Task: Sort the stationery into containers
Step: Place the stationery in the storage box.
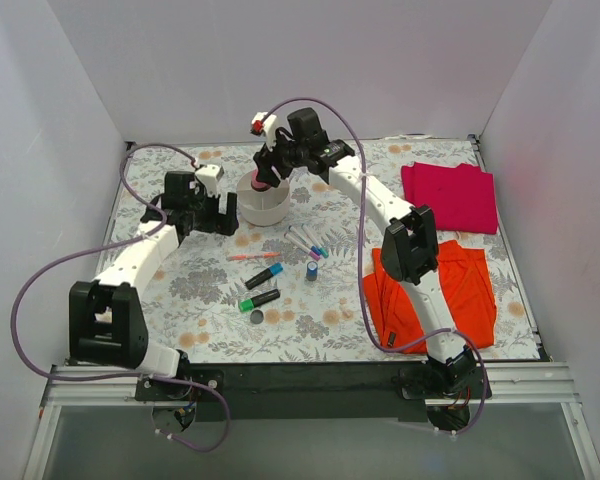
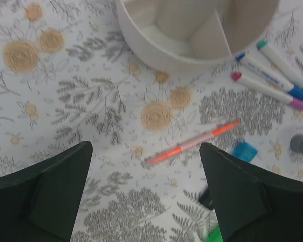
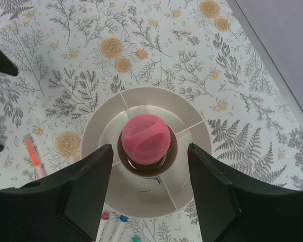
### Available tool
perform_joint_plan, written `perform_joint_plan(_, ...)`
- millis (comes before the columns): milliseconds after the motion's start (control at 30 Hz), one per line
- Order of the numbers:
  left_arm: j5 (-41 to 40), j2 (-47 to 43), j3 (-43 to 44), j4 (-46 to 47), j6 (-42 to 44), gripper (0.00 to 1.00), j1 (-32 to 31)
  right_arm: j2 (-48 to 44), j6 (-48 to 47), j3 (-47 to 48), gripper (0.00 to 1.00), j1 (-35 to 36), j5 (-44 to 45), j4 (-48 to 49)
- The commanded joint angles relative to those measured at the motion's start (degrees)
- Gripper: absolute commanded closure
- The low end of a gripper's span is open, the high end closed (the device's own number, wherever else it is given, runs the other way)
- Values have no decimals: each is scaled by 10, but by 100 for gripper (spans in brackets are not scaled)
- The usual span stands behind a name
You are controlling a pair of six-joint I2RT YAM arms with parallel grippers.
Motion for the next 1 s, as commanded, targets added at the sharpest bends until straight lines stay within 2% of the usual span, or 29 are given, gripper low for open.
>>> perform_joint_plan(0, -27, 59, 73, 79, -75, 13, 28, -62, 112, -38, 31, -30, 12, 50)
perform_joint_plan(67, -34, 108, 114, 87, -110, 18, 44, -74, 134, -58, 34, -51, 22, 55)
perform_joint_plan(100, -30, 124, 127, 88, -123, 27, 52, -78, 148, -74, 36, -58, 26, 56)
perform_joint_plan(167, -21, 151, 159, 89, -150, 35, 67, -80, 153, -86, 42, -81, 29, 56)
perform_joint_plan(267, 8, 183, 173, 106, -151, 52, 70, -72, 139, -100, 46, -106, 8, 49)
perform_joint_plan(300, 24, 194, 176, 109, -151, 66, 70, -67, 134, -102, 47, -110, 2, 46)
perform_joint_plan(367, 39, 209, 182, 110, -151, 80, 70, -62, 127, -104, 48, -117, -21, 38)
perform_joint_plan(433, 56, 226, 188, 113, -154, 100, 70, -59, 120, -109, 49, -117, -42, 36)
perform_joint_plan(533, 82, 248, 190, 116, -154, 100, 70, -50, 120, -111, 54, -115, -53, 36)
perform_joint_plan(667, 104, 277, 199, 122, -155, 100, 64, -33, 118, -111, 59, -107, -7, 34)
perform_joint_plan(967, 107, 322, 243, 125, -151, 100, 36, -7, 98, -131, 67, -107, 21, 27)
